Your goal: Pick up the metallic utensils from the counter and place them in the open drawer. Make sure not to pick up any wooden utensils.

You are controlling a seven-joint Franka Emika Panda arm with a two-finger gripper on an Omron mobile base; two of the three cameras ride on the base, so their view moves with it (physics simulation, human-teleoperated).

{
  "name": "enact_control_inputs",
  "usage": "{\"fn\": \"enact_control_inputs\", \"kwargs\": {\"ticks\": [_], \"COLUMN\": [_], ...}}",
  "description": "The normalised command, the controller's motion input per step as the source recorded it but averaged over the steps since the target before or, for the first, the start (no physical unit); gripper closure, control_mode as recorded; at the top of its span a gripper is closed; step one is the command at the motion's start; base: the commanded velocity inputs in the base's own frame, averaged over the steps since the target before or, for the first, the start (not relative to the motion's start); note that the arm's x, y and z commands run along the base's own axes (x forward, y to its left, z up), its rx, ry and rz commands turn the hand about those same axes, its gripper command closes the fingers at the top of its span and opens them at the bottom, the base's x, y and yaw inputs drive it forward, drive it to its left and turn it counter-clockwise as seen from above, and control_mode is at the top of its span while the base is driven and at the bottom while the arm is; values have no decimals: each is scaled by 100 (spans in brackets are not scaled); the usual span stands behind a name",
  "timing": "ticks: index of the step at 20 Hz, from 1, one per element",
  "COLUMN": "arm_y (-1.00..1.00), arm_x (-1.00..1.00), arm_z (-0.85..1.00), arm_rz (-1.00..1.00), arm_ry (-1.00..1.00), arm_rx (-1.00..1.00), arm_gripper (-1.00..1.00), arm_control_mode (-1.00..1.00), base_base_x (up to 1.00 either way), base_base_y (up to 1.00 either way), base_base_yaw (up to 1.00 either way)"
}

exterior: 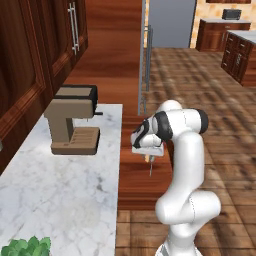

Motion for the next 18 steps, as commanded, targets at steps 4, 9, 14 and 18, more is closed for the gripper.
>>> {"fn": "enact_control_inputs", "kwargs": {"ticks": [4, 9, 14, 18], "arm_y": [0, 0, 3, 0], "arm_x": [37, 17, 0, 0], "arm_z": [-59, -56, -41, -9], "arm_rz": [0, 0, 2, 0], "arm_ry": [-6, -6, -5, 0], "arm_rx": [0, -2, -1, 0], "arm_gripper": [100, 100, 100, 100], "arm_control_mode": [-100, -100, -100, -100], "base_base_x": [0, 0, 0, 0], "base_base_y": [0, 0, 0, 0], "base_base_yaw": [0, 0, 0, 0]}}
